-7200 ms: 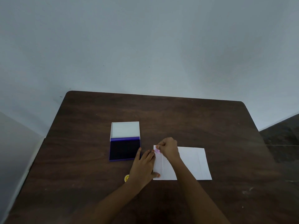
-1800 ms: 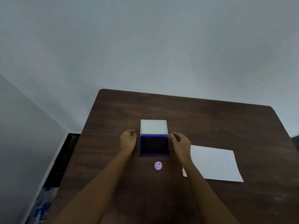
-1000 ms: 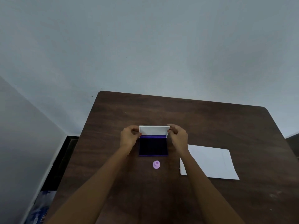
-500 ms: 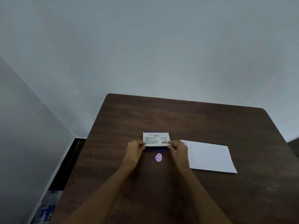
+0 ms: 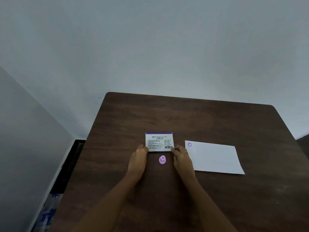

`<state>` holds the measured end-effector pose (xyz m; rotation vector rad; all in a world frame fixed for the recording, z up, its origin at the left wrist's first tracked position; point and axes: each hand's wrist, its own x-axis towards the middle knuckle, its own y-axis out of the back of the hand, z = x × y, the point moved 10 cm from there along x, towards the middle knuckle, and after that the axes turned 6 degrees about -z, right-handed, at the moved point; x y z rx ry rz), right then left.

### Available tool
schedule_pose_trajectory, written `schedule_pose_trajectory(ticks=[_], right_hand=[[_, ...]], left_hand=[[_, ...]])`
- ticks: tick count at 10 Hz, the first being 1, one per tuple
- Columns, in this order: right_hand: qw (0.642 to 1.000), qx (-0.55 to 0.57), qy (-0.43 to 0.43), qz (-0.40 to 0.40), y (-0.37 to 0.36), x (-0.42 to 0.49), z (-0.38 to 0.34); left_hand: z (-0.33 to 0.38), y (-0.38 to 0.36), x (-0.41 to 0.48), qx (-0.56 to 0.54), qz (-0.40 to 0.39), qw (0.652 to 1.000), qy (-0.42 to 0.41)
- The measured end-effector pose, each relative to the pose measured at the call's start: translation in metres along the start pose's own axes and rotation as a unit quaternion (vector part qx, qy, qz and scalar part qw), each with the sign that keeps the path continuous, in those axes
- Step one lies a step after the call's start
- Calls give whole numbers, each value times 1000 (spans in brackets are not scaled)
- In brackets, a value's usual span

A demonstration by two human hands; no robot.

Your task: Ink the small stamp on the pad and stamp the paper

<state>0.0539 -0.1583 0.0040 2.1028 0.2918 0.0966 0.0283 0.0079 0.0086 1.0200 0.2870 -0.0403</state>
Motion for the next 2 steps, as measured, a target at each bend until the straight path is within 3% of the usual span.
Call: schedule_pose_trajectory(ticks=[1, 2], right_hand=[[1000, -21, 11, 3, 3, 5, 0], [999, -3, -32, 17, 15, 9, 3]], left_hand=[[7, 4, -1, 22, 25, 999, 3], [8, 12, -5, -11, 52, 998, 22]])
